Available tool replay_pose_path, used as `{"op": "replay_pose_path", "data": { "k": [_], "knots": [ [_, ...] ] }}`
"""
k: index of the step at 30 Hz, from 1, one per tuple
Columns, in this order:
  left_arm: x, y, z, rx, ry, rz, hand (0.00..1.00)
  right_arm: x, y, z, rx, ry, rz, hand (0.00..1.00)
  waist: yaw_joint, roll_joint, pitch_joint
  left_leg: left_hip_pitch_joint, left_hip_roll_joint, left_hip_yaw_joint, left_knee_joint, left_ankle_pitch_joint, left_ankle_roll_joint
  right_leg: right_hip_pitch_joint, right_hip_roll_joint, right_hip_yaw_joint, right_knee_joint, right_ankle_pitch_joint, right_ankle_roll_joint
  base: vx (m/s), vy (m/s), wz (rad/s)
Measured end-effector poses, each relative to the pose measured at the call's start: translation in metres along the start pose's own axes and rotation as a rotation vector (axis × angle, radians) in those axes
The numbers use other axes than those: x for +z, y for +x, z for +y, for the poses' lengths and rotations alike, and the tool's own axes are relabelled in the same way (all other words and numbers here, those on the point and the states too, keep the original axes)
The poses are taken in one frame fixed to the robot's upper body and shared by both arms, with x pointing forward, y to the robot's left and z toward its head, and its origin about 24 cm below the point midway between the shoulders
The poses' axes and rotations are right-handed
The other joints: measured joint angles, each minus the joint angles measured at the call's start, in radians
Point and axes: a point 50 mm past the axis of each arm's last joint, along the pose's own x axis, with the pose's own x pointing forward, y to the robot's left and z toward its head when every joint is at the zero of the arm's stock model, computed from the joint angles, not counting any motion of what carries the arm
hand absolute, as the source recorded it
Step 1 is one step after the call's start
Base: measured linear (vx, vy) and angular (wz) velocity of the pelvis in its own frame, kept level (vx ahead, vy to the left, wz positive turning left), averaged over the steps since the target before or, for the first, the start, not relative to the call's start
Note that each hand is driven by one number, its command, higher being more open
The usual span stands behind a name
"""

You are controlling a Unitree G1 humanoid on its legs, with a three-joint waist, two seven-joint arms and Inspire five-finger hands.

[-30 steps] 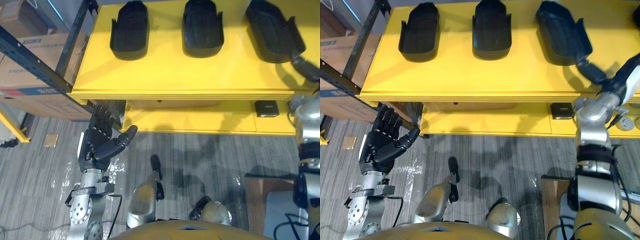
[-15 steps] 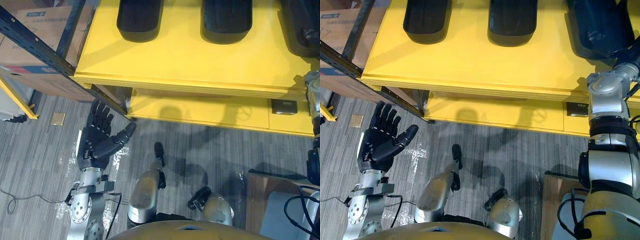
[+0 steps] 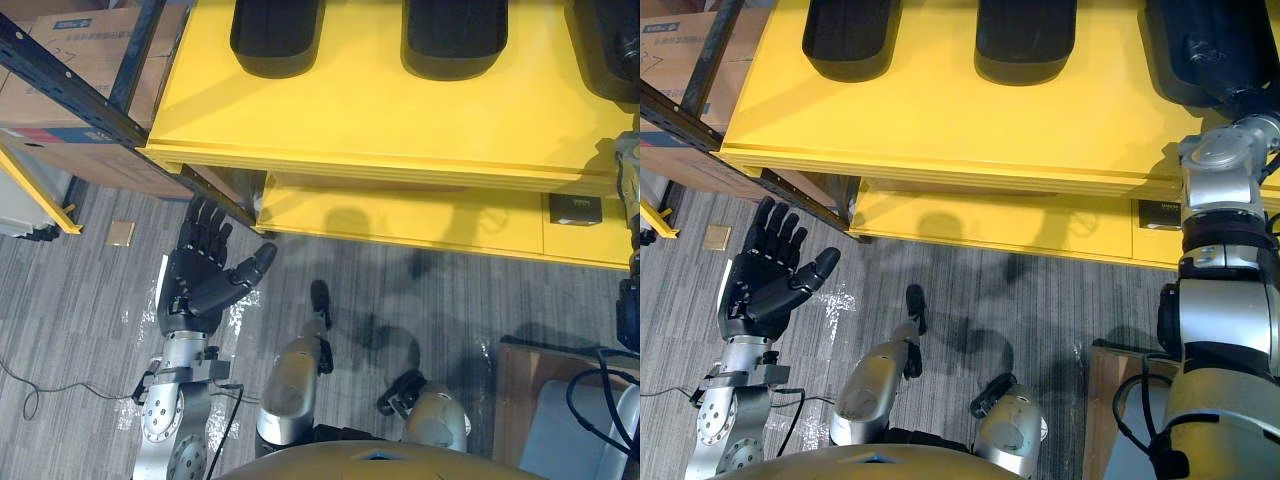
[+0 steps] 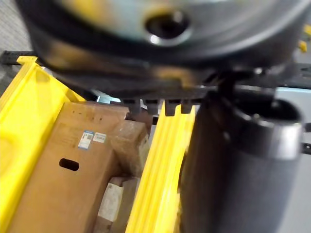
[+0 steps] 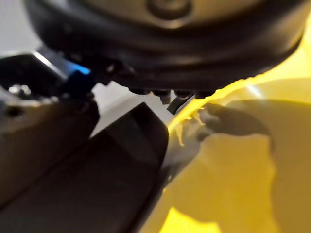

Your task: Walk over and take three plastic housings, then place them on the shelf

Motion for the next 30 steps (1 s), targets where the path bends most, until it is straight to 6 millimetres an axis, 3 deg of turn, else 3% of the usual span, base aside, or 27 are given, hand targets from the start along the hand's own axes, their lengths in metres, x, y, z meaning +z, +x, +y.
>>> {"op": "replay_pose_path", "data": {
  "k": [11, 30],
  "knots": [
    [0.001, 0.0, 0.001, -0.01, 0.011, 0.007, 1.0, -0.015, 0.005, -0.007, 0.006, -0.072, 0.076, 1.0, 0.007, 0.007, -0.003, 0.015, 0.001, 0.008, 0.0, -0.005, -0.007, 0.0, 0.0, 0.016, 0.002, 0.001, 0.001, -0.02, -0.038, -0.03],
    [0.0, 0.002, -0.002, -0.02, 0.002, 0.008, 1.0, -0.02, 0.003, -0.005, 0.034, -0.049, 0.058, 1.0, 0.015, 0.03, -0.022, 0.017, 0.0, 0.012, 0.0, -0.002, -0.01, -0.004, -0.003, 0.02, 0.004, 0.001, 0.001, 0.0, -0.048, -0.01]
  ]
}}
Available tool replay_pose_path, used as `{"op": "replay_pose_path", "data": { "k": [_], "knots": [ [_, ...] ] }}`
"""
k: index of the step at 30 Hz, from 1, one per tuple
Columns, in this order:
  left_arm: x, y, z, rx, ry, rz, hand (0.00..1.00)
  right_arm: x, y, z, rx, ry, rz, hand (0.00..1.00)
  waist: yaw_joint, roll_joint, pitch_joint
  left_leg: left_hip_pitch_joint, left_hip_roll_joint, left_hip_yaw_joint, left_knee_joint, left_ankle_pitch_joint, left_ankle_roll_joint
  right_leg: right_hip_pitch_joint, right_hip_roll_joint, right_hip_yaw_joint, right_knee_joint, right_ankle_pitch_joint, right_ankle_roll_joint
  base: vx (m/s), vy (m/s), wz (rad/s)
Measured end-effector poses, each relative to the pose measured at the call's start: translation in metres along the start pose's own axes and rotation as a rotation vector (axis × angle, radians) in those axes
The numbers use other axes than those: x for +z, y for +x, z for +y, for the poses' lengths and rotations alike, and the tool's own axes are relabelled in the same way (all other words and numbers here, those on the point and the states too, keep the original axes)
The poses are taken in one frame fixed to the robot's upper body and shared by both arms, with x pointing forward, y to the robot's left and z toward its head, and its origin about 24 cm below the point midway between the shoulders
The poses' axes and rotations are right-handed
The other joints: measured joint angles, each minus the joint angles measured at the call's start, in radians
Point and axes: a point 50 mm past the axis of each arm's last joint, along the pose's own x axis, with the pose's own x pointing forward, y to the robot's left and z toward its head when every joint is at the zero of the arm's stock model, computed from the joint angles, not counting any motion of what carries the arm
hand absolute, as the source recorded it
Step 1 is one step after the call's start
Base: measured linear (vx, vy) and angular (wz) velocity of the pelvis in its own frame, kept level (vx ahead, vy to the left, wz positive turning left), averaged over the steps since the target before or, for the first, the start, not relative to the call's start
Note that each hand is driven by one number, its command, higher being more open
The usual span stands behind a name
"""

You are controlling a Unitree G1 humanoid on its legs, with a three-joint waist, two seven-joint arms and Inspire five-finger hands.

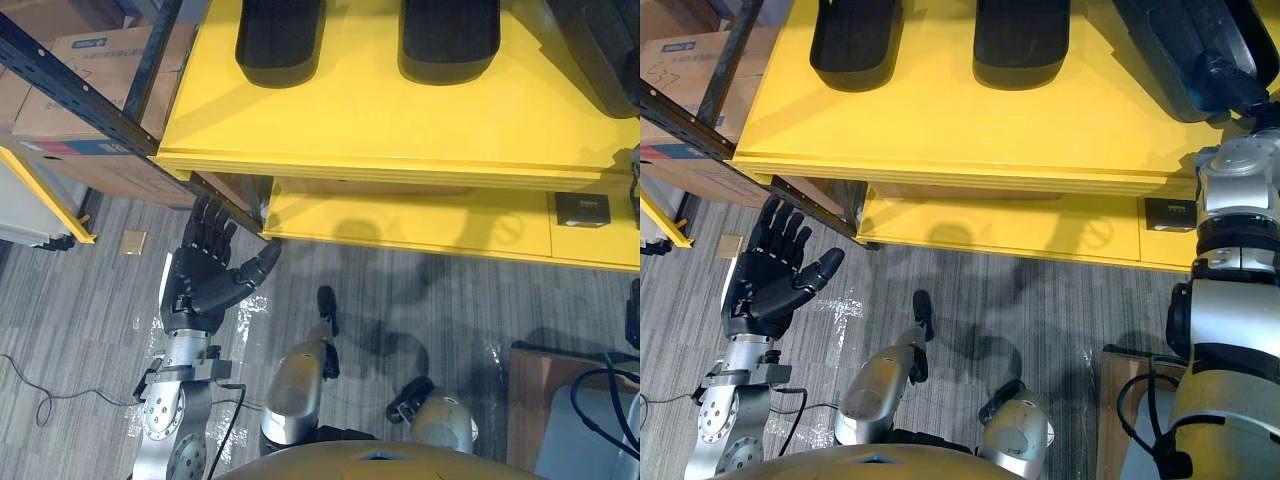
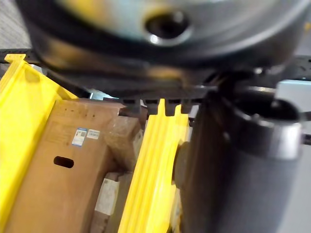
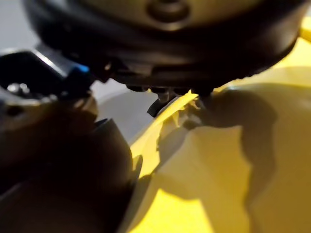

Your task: Walk over and take three plastic housings, then place them on the shelf

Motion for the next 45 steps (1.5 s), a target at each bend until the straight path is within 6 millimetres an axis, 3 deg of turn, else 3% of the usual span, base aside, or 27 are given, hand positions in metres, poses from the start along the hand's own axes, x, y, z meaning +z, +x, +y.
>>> {"op": "replay_pose_path", "data": {
  "k": [10, 20, 29, 36, 45],
  "knots": [
    [-0.004, 0.0, -0.004, -0.009, -0.011, 0.02, 1.0, -0.009, -0.006, 0.009, 0.042, -0.018, -0.012, 1.0, 0.002, -0.003, -0.021, 0.0, -0.002, 0.0, 0.0, 0.0, -0.002, -0.001, -0.006, -0.002, 0.001, 0.0, 0.0, 0.0, 0.0, 0.0],
    [-0.008, 0.0, -0.006, -0.008, -0.017, 0.04, 1.0, -0.015, -0.027, 0.039, 0.12, -0.015, -0.086, 1.0, -0.016, -0.026, -0.055, 0.0, -0.003, 0.007, 0.0, 0.012, -0.016, -0.012, -0.013, 0.007, -0.002, 0.001, 0.001, 0.0, -0.001, -0.03],
    [-0.008, 0.003, -0.01, -0.024, -0.027, 0.033, 1.0, -0.015, -0.03, 0.043, 0.101, 0.009, -0.078, 1.0, -0.016, -0.023, -0.057, 0.0, -0.003, -0.014, 0.001, 0.023, -0.032, -0.012, -0.013, 0.008, -0.009, 0.005, 0.003, 0.0, -0.037, -0.01],
    [-0.017, 0.004, -0.015, -0.025, -0.044, 0.067, 1.0, -0.014, -0.031, 0.044, 0.066, 0.126, -0.01, 1.0, -0.004, -0.004, -0.069, 0.006, -0.003, -0.013, 0.001, 0.022, -0.034, -0.012, -0.01, 0.019, -0.026, 0.02, 0.006, 0.0, -0.022, -0.05],
    [-0.028, 0.001, -0.013, 0.003, -0.042, 0.124, 1.0, -0.015, -0.031, 0.047, 0.055, 0.135, 0.01, 1.0, 0.006, -0.001, -0.068, 0.016, -0.009, -0.021, 0.0, 0.019, -0.037, -0.009, -0.014, 0.03, -0.033, 0.023, 0.001, 0.0, -0.011, -0.04]
  ]
}}
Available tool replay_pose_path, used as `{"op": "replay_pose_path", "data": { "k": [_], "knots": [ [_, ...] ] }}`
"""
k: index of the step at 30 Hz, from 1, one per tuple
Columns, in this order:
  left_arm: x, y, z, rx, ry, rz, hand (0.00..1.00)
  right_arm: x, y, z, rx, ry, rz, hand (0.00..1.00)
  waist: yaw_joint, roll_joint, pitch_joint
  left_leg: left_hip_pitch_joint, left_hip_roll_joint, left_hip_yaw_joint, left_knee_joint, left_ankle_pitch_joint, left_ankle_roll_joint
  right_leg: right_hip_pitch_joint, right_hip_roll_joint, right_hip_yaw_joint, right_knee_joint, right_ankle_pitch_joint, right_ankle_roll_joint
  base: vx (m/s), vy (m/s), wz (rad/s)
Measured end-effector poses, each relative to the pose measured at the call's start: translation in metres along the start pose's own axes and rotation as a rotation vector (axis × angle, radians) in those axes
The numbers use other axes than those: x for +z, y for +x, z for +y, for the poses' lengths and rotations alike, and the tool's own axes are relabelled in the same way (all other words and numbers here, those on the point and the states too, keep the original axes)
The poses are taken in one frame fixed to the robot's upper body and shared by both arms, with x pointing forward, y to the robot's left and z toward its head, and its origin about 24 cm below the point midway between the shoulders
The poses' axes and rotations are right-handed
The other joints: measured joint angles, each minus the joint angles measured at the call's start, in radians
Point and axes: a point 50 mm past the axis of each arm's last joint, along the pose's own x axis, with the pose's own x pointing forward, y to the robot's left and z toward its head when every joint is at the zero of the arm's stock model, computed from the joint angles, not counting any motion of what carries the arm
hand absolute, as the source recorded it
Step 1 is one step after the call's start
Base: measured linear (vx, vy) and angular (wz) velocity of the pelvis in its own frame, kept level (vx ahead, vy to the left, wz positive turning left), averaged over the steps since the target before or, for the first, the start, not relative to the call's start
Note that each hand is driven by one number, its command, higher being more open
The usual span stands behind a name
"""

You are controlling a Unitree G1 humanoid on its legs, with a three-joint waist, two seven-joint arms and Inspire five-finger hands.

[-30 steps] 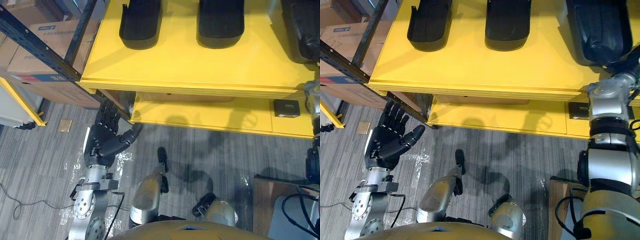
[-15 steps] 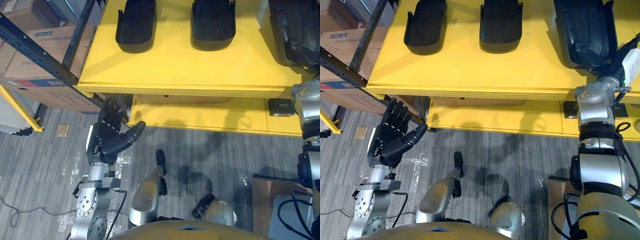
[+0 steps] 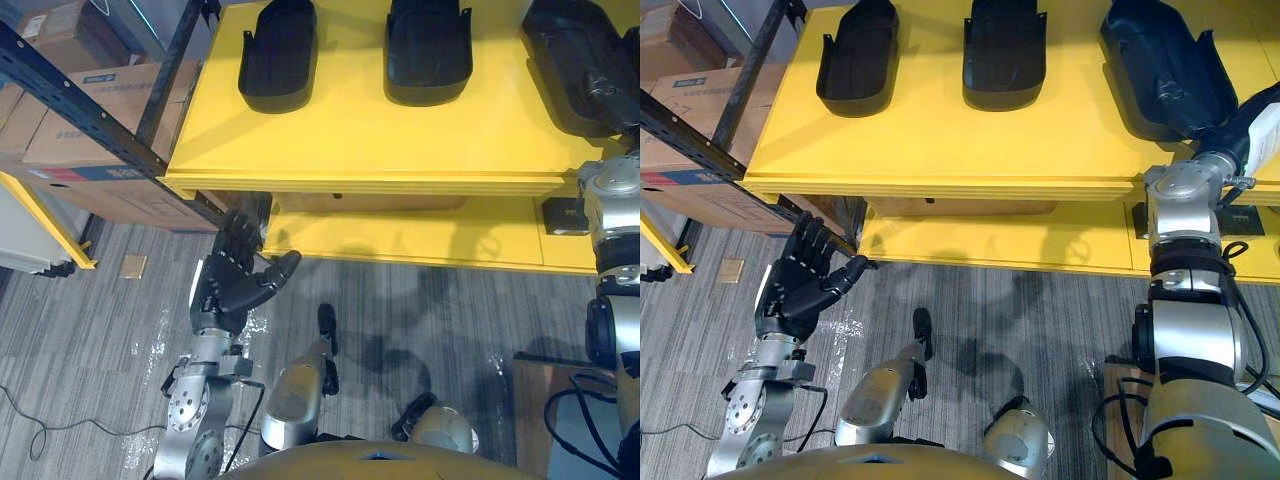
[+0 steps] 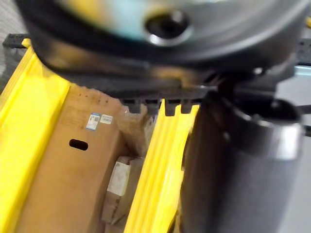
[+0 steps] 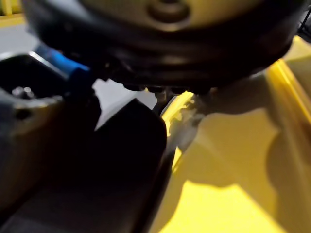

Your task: Walk over and take three plastic housings, then place them on the shelf

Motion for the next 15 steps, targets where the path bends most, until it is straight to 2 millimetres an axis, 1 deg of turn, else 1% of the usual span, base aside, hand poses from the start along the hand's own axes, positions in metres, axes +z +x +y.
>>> {"op": "replay_pose_path", "data": {
  "k": [8, 11, 13, 15],
  "knots": [
    [0.0012, 0.0026, -0.0016, -0.009, -0.002, -0.009, 1.0, -0.0001, -0.0003, 0.0004, -0.007, 0.011, -0.016, 1.0, -0.001, 0.004, 0.001, 0.0, -0.002, -0.004, 0.0, -0.005, -0.005, 0.0, -0.001, 0.0, 0.0, 0.001, 0.002, 0.0, -0.013, 0.0],
    [0.0018, 0.0042, -0.0028, -0.014, -0.004, -0.015, 1.0, 0.0022, -0.0016, 0.0025, 0.002, 0.024, -0.04, 1.0, -0.003, 0.004, 0.002, 0.0, 0.0, -0.005, 0.0, -0.013, -0.014, -0.001, 0.001, 0.0, 0.0, 0.002, 0.004, 0.0, -0.038, -0.02],
    [0.002, 0.005, -0.0036, -0.015, -0.008, -0.018, 1.0, 0.0038, -0.0036, 0.0047, 0.016, 0.043, -0.056, 1.0, -0.008, 0.004, 0.002, 0.002, 0.0, -0.003, 0.0, -0.016, -0.016, -0.001, 0.004, 0.001, 0.0, 0.006, 0.01, 0.01, -0.049, -0.03],
    [0.0021, 0.0053, -0.0042, -0.01, -0.015, -0.023, 1.0, 0.0046, -0.0062, 0.0065, 0.035, 0.071, -0.071, 1.0, -0.017, 0.004, 0.002, 0.004, 0.0, -0.002, 0.0, -0.012, -0.011, 0.003, 0.007, 0.0, -0.002, 0.01, 0.01, 0.01, -0.04, 0.0]
  ]
}}
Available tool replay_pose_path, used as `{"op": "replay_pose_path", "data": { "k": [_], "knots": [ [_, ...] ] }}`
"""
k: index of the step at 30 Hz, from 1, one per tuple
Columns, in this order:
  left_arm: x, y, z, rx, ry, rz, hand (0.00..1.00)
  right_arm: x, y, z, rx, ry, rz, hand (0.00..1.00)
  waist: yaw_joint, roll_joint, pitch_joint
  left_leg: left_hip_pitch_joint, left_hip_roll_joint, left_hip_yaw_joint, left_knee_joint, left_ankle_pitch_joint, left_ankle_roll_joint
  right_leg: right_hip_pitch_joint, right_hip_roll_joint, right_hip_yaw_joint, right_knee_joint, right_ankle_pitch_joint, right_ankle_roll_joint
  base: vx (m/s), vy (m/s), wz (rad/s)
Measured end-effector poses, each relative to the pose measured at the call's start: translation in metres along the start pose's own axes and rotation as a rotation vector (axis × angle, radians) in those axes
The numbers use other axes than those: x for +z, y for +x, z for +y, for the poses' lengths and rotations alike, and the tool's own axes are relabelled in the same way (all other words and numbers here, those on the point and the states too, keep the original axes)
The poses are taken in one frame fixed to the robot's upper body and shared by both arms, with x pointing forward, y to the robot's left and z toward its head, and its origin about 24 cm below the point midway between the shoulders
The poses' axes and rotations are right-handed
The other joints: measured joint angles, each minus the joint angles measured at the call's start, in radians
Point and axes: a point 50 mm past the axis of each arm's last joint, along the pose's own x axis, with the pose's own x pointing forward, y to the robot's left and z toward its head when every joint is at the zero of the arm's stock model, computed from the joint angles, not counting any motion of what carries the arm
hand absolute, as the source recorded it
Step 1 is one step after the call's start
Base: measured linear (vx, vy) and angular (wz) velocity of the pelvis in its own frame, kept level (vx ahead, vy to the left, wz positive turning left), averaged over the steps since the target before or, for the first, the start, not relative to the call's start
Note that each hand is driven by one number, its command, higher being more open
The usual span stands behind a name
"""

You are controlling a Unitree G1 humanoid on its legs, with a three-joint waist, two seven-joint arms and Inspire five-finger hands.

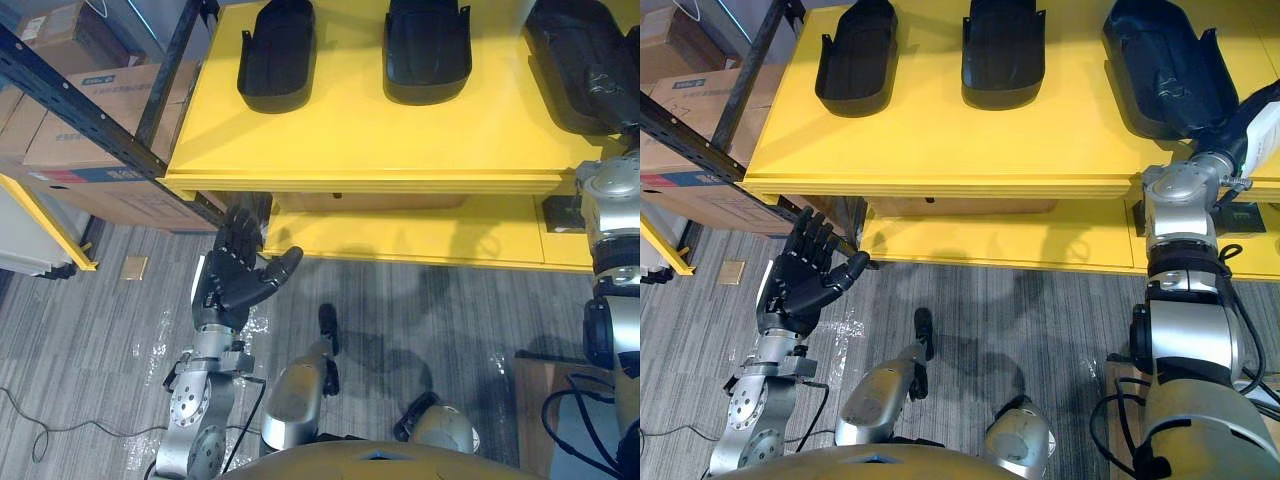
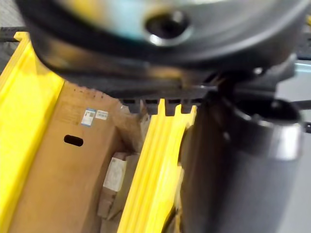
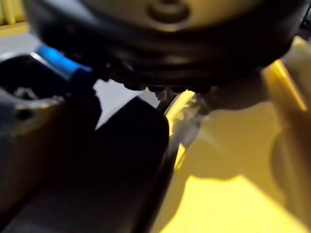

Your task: Walk over and take three plastic housings, then place them on the shelf

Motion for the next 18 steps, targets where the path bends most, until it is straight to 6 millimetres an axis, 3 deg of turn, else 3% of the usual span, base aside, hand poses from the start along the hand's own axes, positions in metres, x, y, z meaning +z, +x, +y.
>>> {"op": "replay_pose_path", "data": {
  "k": [18],
  "knots": [
    [0.009, 0.006, -0.001, 0.029, -0.029, -0.065, 1.0, 0.0, -0.017, 0.021, 0.089, 0.118, -0.008, 1.0, -0.038, 0.004, 0.008, 0.054, 0.013, 0.011, 0.0, -0.018, 0.015, 0.086, 0.043, -0.008, -0.108, 0.037, 0.008, 0.02, -0.023, -0.03]
  ]
}}
